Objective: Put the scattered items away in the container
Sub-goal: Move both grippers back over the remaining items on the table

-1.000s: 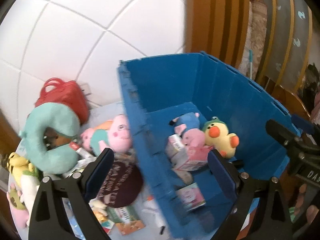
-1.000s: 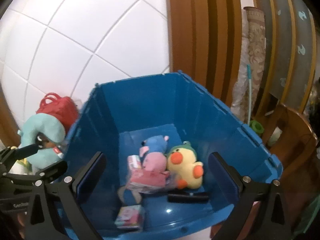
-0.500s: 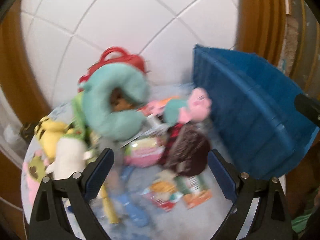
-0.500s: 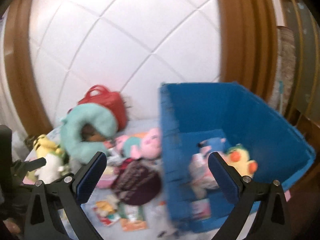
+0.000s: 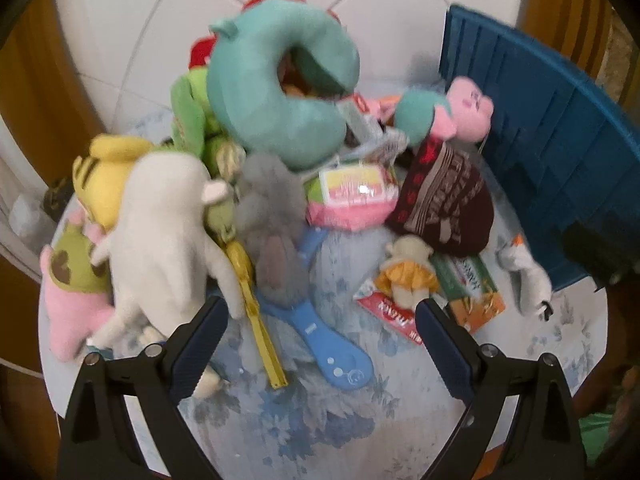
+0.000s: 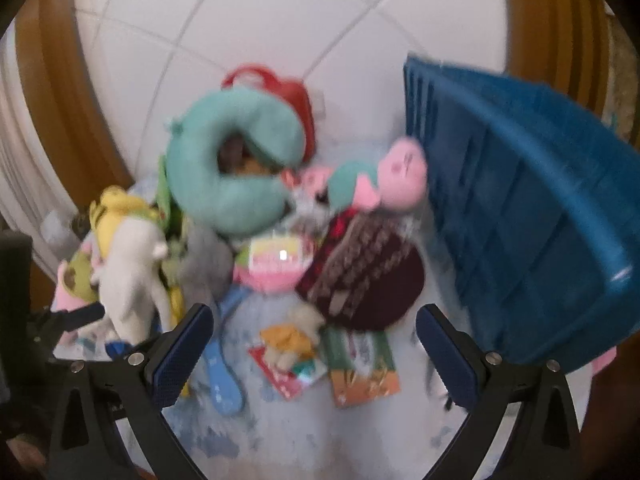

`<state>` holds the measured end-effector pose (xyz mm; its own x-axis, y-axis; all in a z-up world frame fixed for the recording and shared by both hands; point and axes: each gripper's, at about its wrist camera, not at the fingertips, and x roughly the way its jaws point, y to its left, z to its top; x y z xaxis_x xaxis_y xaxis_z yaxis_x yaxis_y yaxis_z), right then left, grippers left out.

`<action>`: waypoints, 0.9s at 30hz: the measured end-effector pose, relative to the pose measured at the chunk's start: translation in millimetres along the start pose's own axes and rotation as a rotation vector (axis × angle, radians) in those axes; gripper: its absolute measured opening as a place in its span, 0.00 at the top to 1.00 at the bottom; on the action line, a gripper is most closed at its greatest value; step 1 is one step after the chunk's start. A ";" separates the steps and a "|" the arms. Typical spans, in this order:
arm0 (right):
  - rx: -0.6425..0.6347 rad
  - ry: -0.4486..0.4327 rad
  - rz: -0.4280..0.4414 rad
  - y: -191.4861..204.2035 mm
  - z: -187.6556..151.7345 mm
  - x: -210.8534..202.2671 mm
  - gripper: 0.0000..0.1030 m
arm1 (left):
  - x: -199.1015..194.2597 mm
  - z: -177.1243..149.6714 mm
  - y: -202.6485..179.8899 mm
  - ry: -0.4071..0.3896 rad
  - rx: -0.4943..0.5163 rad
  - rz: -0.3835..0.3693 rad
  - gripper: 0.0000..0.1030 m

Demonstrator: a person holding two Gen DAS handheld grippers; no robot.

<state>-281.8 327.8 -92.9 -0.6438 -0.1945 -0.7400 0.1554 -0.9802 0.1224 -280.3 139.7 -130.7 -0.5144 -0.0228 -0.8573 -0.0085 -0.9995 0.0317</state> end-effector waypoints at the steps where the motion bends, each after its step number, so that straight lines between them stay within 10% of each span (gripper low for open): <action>1: -0.002 0.019 -0.002 -1.7 -4.0 8.3 0.00 | 7.9 -2.0 -3.5 0.014 0.000 0.003 0.07; 7: -0.003 0.118 0.009 -26.1 -24.1 53.9 0.03 | 46.5 -7.7 -22.3 0.084 -0.002 0.016 0.07; 11: 0.000 0.180 0.000 -41.3 -34.8 81.4 0.38 | 70.5 -11.9 -31.1 0.122 -0.001 0.004 0.07; 24: 0.146 0.229 -0.171 -103.6 -83.9 119.2 0.38 | 152.4 7.3 -83.2 0.157 0.131 -0.093 0.07; 27: 0.167 0.197 -0.207 -110.7 -88.7 111.3 0.38 | 168.4 6.1 -91.9 0.182 0.167 -0.093 0.20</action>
<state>-304.2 417.9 -247.5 -0.4887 0.0045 -0.8724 -0.0990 -0.9938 0.0504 -371.4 227.8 -274.8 -0.3423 0.0502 -0.9383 -0.1978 -0.9800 0.0198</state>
